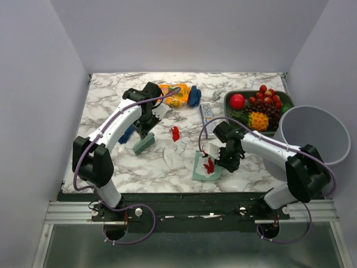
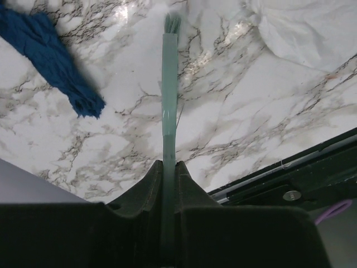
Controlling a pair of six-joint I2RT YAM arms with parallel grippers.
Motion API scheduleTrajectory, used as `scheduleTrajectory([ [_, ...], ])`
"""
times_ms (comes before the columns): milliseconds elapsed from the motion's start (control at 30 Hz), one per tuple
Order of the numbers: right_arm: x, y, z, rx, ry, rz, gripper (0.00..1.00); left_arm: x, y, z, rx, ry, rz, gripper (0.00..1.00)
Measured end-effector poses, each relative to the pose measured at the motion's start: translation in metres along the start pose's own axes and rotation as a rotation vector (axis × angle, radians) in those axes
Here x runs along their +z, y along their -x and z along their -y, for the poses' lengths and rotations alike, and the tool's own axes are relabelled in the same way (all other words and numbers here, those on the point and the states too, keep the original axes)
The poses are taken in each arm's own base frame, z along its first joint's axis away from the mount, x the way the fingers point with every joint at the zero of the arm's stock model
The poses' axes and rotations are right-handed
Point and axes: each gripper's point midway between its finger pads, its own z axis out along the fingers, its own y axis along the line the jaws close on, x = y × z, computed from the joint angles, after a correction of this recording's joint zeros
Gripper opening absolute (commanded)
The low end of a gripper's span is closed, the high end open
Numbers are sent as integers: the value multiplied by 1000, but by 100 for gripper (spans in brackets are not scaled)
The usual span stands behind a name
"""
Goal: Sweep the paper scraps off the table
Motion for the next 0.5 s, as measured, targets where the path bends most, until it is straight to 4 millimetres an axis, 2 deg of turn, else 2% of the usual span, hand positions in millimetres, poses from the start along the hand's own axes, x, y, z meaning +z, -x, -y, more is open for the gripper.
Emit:
scheduleTrajectory([
  [100, 1, 6, 4, 22, 24, -19, 1, 9, 5, 10, 12, -47, -5, 0],
  [333, -7, 28, 20, 48, 2, 5, 1, 10, 28, 45, -18, -241, 49, 0],
  [500, -4, 37, 18, 35, 10, 0, 1, 4, 52, 85, -41, -460, 101, 0],
])
